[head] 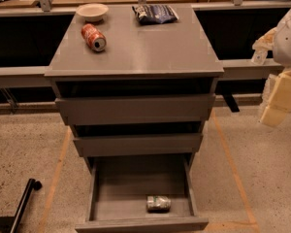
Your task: Pick 7up can from bottom drawer and place on counter
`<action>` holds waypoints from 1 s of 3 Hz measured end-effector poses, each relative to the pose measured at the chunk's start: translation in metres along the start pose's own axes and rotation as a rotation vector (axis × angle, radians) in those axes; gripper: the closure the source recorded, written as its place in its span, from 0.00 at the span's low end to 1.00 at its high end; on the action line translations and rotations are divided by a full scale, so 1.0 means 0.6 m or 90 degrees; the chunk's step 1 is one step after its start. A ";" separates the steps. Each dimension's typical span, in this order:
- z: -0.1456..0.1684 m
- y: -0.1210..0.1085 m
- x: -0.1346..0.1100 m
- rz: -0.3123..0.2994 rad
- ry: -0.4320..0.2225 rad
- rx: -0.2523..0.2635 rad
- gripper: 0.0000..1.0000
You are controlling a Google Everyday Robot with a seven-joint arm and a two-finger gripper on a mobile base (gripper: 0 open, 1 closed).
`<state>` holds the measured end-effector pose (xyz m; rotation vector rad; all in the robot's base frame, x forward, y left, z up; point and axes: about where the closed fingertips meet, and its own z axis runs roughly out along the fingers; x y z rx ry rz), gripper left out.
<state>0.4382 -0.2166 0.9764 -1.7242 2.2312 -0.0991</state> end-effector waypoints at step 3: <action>0.084 0.015 0.020 0.011 -0.007 -0.009 0.00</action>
Offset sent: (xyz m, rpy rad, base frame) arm 0.0078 0.0000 -0.0541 0.0243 0.0691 0.0048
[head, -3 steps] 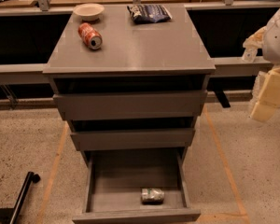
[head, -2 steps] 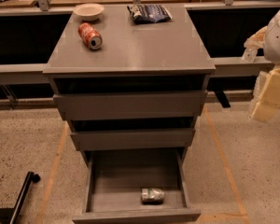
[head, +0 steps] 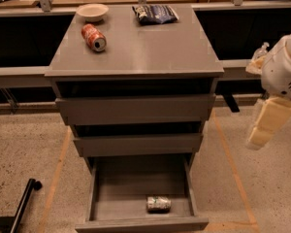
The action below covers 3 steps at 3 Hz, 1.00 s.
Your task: Pick 7up can from bottom drawer and place on counter
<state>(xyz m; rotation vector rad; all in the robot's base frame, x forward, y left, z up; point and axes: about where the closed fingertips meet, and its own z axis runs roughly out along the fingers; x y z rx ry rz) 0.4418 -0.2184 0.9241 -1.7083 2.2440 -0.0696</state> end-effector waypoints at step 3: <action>0.096 0.004 0.012 0.027 -0.006 0.010 0.00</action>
Offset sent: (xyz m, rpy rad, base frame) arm 0.0102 0.0022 -0.0501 0.0159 0.0054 -0.0207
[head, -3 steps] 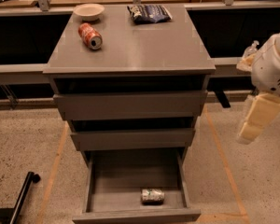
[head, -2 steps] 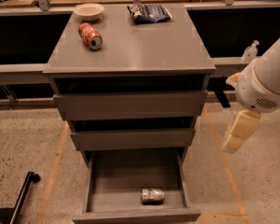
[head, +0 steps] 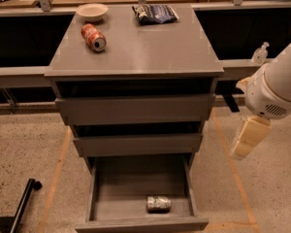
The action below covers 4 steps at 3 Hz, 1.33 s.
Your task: Pick 7up can from bottom drawer and place on counter
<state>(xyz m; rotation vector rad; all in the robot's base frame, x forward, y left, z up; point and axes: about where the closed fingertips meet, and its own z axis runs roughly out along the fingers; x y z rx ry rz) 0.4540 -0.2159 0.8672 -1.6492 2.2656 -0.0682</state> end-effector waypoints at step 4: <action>0.295 0.056 -0.039 0.099 -0.125 -0.156 0.00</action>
Offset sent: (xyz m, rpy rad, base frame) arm 0.0258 0.0628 -0.1748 0.3277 0.2345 0.0167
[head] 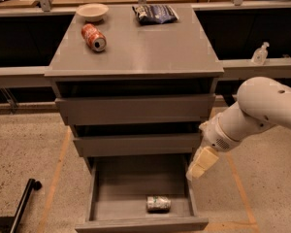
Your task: Pick 7up can from bottom drawer and place on counter
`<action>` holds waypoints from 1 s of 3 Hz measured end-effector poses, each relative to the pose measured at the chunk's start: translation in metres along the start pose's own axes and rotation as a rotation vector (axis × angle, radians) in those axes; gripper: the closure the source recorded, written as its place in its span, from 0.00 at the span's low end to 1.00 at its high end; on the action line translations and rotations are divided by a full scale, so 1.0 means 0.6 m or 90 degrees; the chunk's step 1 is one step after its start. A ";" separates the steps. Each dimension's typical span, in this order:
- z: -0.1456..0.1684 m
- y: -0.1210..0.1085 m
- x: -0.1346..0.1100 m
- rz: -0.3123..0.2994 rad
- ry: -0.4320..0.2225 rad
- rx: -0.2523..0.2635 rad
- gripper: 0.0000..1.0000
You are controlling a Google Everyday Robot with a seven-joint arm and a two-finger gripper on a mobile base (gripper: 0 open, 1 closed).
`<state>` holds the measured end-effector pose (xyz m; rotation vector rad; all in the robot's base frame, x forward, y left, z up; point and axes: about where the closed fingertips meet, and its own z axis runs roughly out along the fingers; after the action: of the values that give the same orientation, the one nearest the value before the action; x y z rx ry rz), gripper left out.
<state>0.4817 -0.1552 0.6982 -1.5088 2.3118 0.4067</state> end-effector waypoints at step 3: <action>0.176 -0.029 0.000 0.028 -0.058 -0.091 0.00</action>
Offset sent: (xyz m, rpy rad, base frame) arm 0.0308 0.0325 -0.1010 0.2164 0.1179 -0.0100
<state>0.5116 -0.1179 0.6028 -1.4724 2.2905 0.6515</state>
